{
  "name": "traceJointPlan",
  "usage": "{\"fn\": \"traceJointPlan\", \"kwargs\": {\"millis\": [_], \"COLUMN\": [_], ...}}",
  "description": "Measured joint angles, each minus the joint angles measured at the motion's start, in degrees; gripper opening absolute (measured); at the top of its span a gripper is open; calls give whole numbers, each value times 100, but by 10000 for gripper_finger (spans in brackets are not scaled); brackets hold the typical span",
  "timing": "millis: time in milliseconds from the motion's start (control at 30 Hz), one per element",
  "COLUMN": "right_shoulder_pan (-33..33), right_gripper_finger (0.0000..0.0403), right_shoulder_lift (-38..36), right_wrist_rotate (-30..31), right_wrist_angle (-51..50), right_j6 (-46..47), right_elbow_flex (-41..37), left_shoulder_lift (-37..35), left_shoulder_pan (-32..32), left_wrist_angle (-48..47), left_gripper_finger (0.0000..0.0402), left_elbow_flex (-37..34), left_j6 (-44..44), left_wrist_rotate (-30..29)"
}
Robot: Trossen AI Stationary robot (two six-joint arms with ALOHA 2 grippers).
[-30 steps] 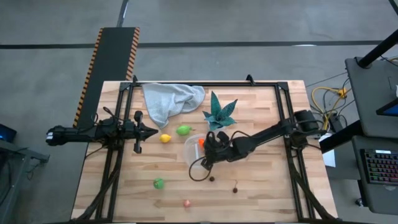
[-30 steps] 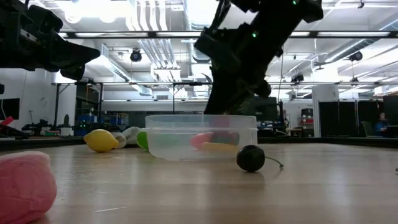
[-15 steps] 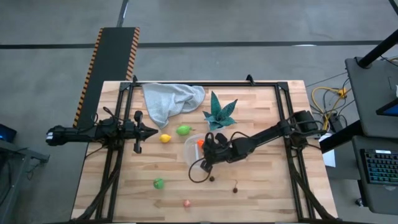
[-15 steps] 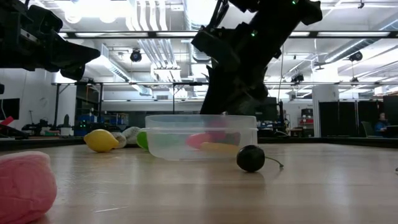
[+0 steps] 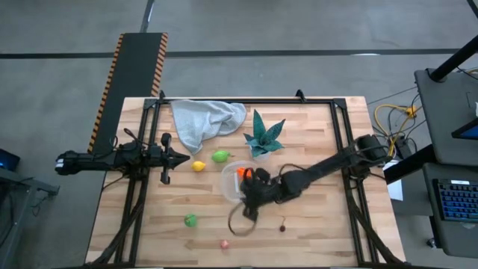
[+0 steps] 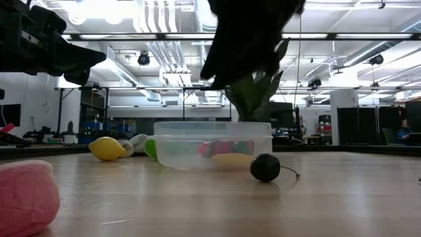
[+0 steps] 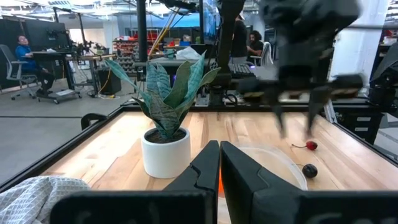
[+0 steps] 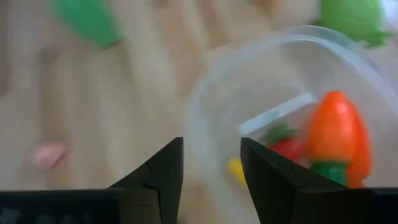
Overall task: Pick and placing Produce into tupperware
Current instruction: Put the black cherry into the transparent bin
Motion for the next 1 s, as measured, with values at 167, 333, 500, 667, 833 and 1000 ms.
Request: {"fn": "traceJointPlan", "kwargs": {"millis": [167, 333, 500, 667, 833, 1000], "right_shoulder_pan": [617, 998, 1041, 1045, 1020, 974], "right_gripper_finger": [154, 156, 177, 220, 241, 240], "right_shoulder_lift": [-37, -31, -24, 118, 348, 707], "right_wrist_rotate": [22, 63, 343, 190, 226, 280], "right_wrist_angle": [-459, -408, -10, 106, 116, 115], "right_j6": [-453, -464, -453, -442, -270, -186], "right_elbow_flex": [172, -66, -364, -502, -514, -518], "left_shoulder_lift": [11, 11, 11, 11, 11, 11], "left_shoulder_pan": [0, 0, 0, 0, 0, -2], "left_wrist_angle": [-5, -2, -1, 3, 8, 9], "left_gripper_finger": [0, 0, 0, 0, 0, 0], "left_elbow_flex": [0, -1, -1, -1, 1, -1], "left_j6": [-8, -33, -32, -28, -28, -28], "left_wrist_rotate": [2, 2, 2, 3, 4, 4]}}
